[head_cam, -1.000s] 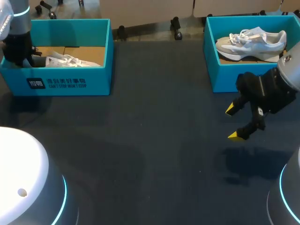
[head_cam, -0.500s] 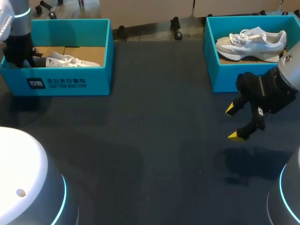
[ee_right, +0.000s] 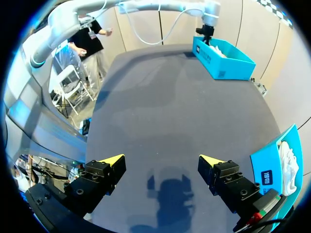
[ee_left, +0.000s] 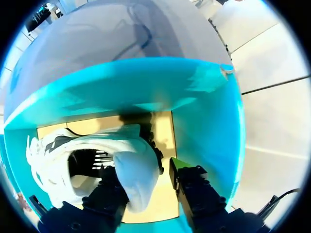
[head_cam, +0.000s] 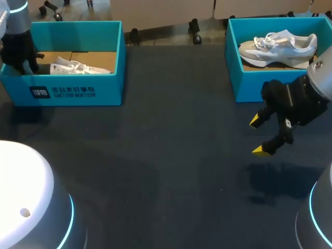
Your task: Take the shoe out of the shoebox, open the shoe tongue, remove and reinsert the insole, then place the shoe into the shoebox
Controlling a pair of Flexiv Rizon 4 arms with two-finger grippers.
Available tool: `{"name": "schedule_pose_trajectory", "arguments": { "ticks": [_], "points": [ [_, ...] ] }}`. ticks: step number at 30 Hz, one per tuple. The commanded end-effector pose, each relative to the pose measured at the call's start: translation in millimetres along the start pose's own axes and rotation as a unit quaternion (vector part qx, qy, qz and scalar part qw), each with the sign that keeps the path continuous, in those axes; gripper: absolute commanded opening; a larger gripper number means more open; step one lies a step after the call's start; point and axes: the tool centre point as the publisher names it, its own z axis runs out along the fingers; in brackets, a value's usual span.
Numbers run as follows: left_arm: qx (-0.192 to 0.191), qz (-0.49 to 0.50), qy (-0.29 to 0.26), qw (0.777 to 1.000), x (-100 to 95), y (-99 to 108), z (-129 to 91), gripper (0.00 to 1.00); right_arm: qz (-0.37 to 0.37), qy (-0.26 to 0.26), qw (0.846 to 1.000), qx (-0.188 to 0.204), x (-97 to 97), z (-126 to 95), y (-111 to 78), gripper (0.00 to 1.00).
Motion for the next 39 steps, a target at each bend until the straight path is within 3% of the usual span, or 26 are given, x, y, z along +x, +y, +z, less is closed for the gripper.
{"name": "schedule_pose_trajectory", "arguments": {
  "ticks": [1, 3, 8, 14, 15, 21, 26, 32, 34, 37, 39],
  "points": [
    [-0.004, 0.007, -0.004, 1.000, -0.5, -4.7, -14.0, 0.57, 0.000, -0.001, 1.000, 0.000, 0.9, 0.8, -0.6, 1.00],
    [-0.006, 0.009, -0.006, 1.000, -0.7, -4.6, -17.1, 0.71, 0.000, -0.001, 1.000, 0.000, 0.9, 0.8, -0.6, 1.00],
    [-0.010, 0.011, -0.013, 1.000, -1.4, -5.0, -29.3, 0.76, 0.000, -0.001, 1.000, 0.000, 0.9, 0.8, -0.6, 1.00],
    [-0.011, 0.010, -0.036, 0.999, -4.2, -4.8, -50.2, 0.74, 0.000, -0.001, 1.000, 0.000, 0.9, 0.8, -0.6, 1.00],
    [-0.015, 0.011, -0.045, 0.999, -7.5, -4.5, -58.8, 0.70, 0.000, -0.001, 1.000, 0.000, 0.9, 0.8, -0.6, 1.00],
    [-0.025, 0.005, -0.058, 0.998, -13.4, -3.3, -82.9, 0.75, 0.000, -0.001, 1.000, 0.000, 0.9, 0.8, -0.6, 1.00],
    [-0.042, -0.016, -0.071, 0.996, -12.1, -5.2, -116.4, 0.69, 0.000, -0.001, 1.000, 0.000, 0.9, 0.8, -0.6, 1.00],
    [-0.026, -0.107, -0.064, 0.992, -12.8, -16.6, -146.9, 0.67, 0.000, -0.001, 1.000, 0.000, 0.9, 0.8, -0.6, 1.00],
    [-0.011, -0.156, -0.062, 0.986, -14.4, -19.8, -153.4, 0.69, 0.000, -0.001, 1.000, 0.000, 0.9, 0.8, -0.6, 1.00],
    [-0.002, -0.223, -0.068, 0.972, -17.6, -28.1, -164.1, 0.61, 0.000, -0.001, 1.000, 0.000, 0.9, 0.8, -0.6, 1.00],
    [0.009, -0.259, -0.077, 0.963, -21.2, -36.4, -171.6, 0.62, 0.000, -0.001, 1.000, 0.000, 0.9, 0.8, -0.6, 1.00]
  ]
}}
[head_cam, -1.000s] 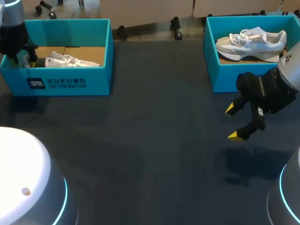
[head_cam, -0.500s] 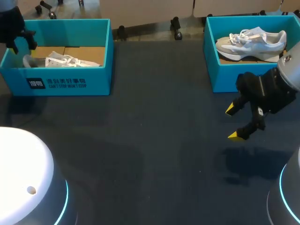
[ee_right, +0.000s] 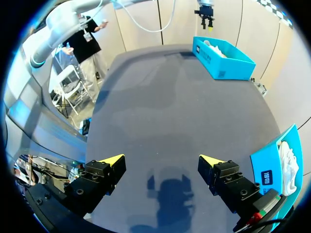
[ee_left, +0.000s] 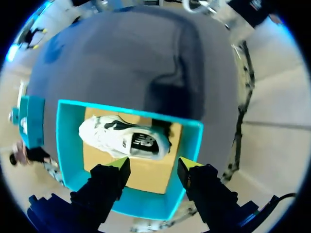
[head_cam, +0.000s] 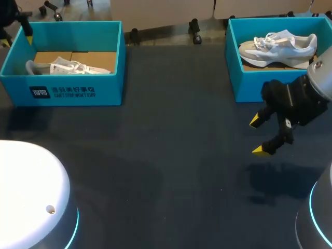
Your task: Take the shoe out of the shoebox, open the shoe tongue, remove and reinsert the insole, then place the shoe into the shoebox
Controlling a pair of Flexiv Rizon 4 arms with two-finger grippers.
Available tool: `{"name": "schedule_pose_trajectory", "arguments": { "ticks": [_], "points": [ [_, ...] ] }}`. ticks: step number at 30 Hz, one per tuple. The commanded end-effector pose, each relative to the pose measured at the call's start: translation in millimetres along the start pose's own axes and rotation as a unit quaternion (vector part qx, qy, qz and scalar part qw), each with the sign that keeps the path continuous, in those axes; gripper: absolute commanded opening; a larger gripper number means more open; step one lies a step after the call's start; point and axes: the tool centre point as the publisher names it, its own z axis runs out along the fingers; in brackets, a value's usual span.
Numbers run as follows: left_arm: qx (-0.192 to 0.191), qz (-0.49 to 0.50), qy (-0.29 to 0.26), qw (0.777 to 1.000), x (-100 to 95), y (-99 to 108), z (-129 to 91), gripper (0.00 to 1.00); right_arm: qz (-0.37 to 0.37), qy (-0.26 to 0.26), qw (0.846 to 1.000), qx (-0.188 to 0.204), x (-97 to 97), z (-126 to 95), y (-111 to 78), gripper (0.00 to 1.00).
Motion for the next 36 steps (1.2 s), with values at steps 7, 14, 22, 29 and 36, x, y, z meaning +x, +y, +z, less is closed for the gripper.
{"name": "schedule_pose_trajectory", "arguments": {
  "ticks": [7, 14, 22, 29, 36],
  "points": [
    [0.029, -0.146, -0.016, 0.989, -12.3, -55.0, -37.2, 0.80, 0.000, -0.001, 1.000, 0.000, 0.8, 0.8, -0.6, 1.00],
    [0.033, -0.143, -0.013, 0.989, -18.8, -96.3, -40.2, 0.85, 0.027, -0.007, 0.999, 0.043, -17.2, -48.5, -53.9, 1.00],
    [0.031, -0.145, -0.001, 0.989, -17.3, -132.3, -33.2, 0.91, 0.036, -0.018, 0.996, 0.073, -45.9, -93.5, -98.9, 1.00],
    [0.047, -0.168, -0.001, 0.985, -13.5, -152.9, -31.3, 0.99, 0.048, -0.032, 0.995, 0.078, -75.4, -115.1, -123.9, 1.00],
    [0.063, -0.188, 0.011, 0.980, -20.4, -171.9, -27.4, 1.00, 0.108, -0.067, 0.989, 0.071, -115.6, -130.0, -141.8, 1.00]
  ]
}}
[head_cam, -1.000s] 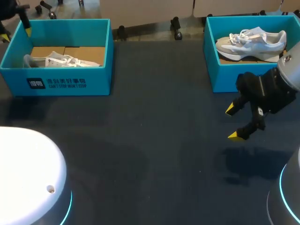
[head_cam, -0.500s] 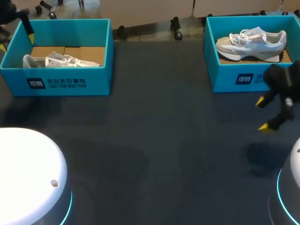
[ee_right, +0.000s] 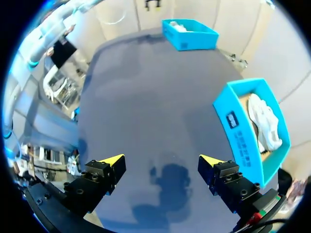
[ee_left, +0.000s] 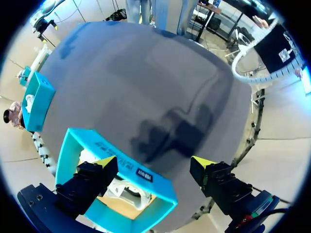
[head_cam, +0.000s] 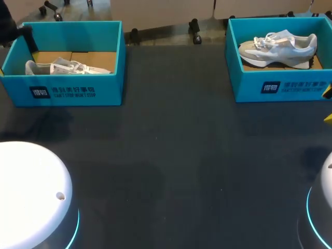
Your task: Take the shoe out of the shoebox, open the shoe tongue, remove and reinsert the insole, then place the shoe into the shoebox
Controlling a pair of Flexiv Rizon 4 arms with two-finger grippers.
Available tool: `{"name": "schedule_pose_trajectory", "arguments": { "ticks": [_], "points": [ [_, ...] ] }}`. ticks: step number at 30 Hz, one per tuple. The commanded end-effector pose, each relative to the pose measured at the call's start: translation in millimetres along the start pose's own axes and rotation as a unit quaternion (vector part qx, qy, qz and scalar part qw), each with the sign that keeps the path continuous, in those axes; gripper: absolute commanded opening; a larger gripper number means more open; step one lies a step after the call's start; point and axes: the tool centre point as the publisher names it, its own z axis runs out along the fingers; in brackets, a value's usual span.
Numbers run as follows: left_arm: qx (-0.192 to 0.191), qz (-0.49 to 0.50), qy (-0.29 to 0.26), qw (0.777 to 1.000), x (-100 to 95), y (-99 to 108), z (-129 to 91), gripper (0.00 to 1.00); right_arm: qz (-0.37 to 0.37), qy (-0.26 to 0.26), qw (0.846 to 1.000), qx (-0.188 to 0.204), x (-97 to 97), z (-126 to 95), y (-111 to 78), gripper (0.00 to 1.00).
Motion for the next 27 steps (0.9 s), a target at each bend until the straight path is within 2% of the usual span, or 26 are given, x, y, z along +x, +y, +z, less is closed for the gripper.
{"name": "schedule_pose_trajectory", "arguments": {
  "ticks": [1, 6, 9, 10, 27],
  "points": [
    [-0.004, -0.003, 0.006, 1.000, -1.6, -10.2, 3.0, 1.00, 0.040, -0.025, 0.999, -0.006, -36.1, -3.3, -4.6, 1.00],
    [-0.004, -0.003, 0.006, 1.000, -1.6, -10.2, 3.0, 1.00, 0.099, -0.086, 0.991, -0.004, -75.3, -16.6, -1.0, 1.00],
    [-0.004, -0.003, 0.006, 1.000, -1.6, -10.2, 3.0, 1.00, 0.164, -0.130, 0.978, -0.006, -94.8, -26.6, -5.3, 1.00],
    [-0.004, -0.003, 0.006, 1.000, -1.6, -10.2, 3.0, 1.00, 0.169, -0.155, 0.973, -0.018, -100.3, -31.0, -6.2, 1.00],
    [-0.004, -0.003, 0.006, 1.000, -1.6, -10.2, 3.0, 1.00, 0.169, -0.155, 0.973, -0.018, -100.3, -31.0, -6.2, 1.00]
  ]
}}
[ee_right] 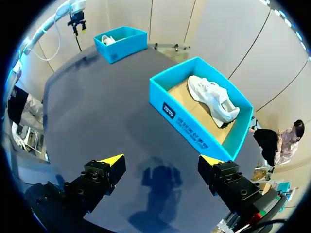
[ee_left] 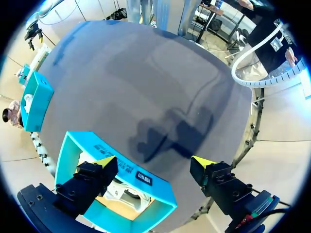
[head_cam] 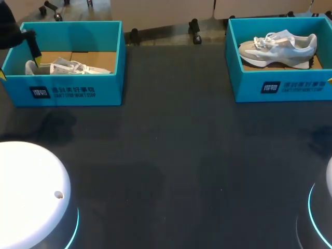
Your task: Take the shoe out of the shoebox, open the shoe tongue, remove and reinsert the insole, then place the shoe into the shoebox
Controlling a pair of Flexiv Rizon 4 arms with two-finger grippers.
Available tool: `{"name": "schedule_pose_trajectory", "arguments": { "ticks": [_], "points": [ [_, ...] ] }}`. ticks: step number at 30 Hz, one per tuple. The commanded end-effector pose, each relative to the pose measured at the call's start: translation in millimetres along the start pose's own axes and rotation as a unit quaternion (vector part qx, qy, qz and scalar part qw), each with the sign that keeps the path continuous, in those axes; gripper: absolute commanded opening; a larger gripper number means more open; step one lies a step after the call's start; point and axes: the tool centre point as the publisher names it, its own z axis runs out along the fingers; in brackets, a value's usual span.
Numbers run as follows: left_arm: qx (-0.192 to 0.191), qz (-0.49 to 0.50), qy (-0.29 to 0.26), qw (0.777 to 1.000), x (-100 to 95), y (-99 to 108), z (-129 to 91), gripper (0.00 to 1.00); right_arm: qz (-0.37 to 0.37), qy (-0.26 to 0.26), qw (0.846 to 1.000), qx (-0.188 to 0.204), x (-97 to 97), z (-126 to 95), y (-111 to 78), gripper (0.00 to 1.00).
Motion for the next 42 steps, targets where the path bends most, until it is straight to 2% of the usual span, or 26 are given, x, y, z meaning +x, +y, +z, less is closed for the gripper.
{"name": "schedule_pose_trajectory", "arguments": {
  "ticks": [1, 3, 6, 7, 8, 10, 14, 19, 20, 23, 24, 26, 28, 30, 34, 42],
  "points": [
    [-0.001, 0.000, 0.001, 1.000, 0.1, 0.1, -0.3, 1.00, 0.000, -0.002, 1.000, 0.000, 1.4, 0.0, -0.5, 1.00],
    [-0.001, 0.000, 0.001, 1.000, 0.1, 0.1, -0.3, 1.00, 0.000, -0.002, 1.000, 0.000, 1.4, 0.0, -0.5, 1.00],
    [-0.001, 0.000, 0.001, 1.000, 0.1, 0.1, -0.3, 1.00, 0.084, -0.050, 0.995, 0.035, -19.1, 2.6, 1.5, 1.00],
    [-0.001, 0.000, 0.001, 1.000, 0.1, 0.1, -0.3, 1.00, 0.100, -0.059, 0.993, 0.034, -25.2, 1.3, 2.9, 1.00],
    [-0.001, 0.000, 0.001, 1.000, 0.1, 0.1, -0.3, 1.00, 0.128, -0.074, 0.988, 0.037, -30.2, 0.2, 4.7, 1.00],
    [-0.001, 0.000, 0.001, 1.000, 0.1, 0.1, -0.3, 1.00, 0.179, -0.090, 0.980, 0.020, -40.1, -2.8, 7.0, 1.00],
    [-0.001, 0.000, 0.001, 1.000, 0.1, 0.1, -0.3, 1.00, 0.247, -0.125, 0.960, 0.047, -54.2, -6.5, 13.6, 1.00],
    [-0.001, 0.000, 0.001, 1.000, 0.1, 0.1, -0.3, 1.00, 0.317, -0.147, 0.935, 0.061, -71.8, -1.0, 24.0, 1.00],
    [-0.001, 0.000, 0.001, 1.000, 0.1, 0.1, -0.3, 1.00, 0.328, -0.142, 0.932, 0.053, -75.9, 2.0, 24.8, 1.00],
    [-0.001, 0.000, 0.001, 1.000, 0.1, 0.1, -0.3, 1.00, 0.349, -0.140, 0.923, 0.084, -87.9, 14.7, 29.9, 1.00],
    [-0.001, 0.000, 0.001, 1.000, 0.1, 0.1, -0.3, 1.00, 0.359, -0.137, 0.920, 0.075, -93.7, 20.4, 31.8, 1.00],
    [-0.001, 0.000, 0.001, 1.000, 0.1, 0.1, -0.3, 1.00, 0.366, -0.125, 0.920, 0.063, -102.8, 28.2, 33.0, 1.00],
    [-0.001, 0.000, 0.001, 1.000, 0.1, 0.1, -0.3, 1.00, 0.363, -0.135, 0.919, 0.079, -114.5, 35.6, 34.0, 1.00],
    [-0.001, 0.000, 0.001, 1.000, 0.1, 0.1, -0.3, 1.00, 0.361, -0.131, 0.921, 0.071, -126.1, 44.5, 34.4, 1.00],
    [-0.001, 0.000, 0.001, 1.000, 0.1, 0.1, -0.3, 1.00, 0.352, -0.118, 0.924, 0.093, -149.2, 60.5, 33.9, 1.00],
    [-0.001, 0.000, 0.001, 1.000, 0.1, 0.1, -0.3, 1.00, 0.341, -0.113, 0.927, 0.111, -188.7, 78.8, 31.3, 1.00]
  ]
}}
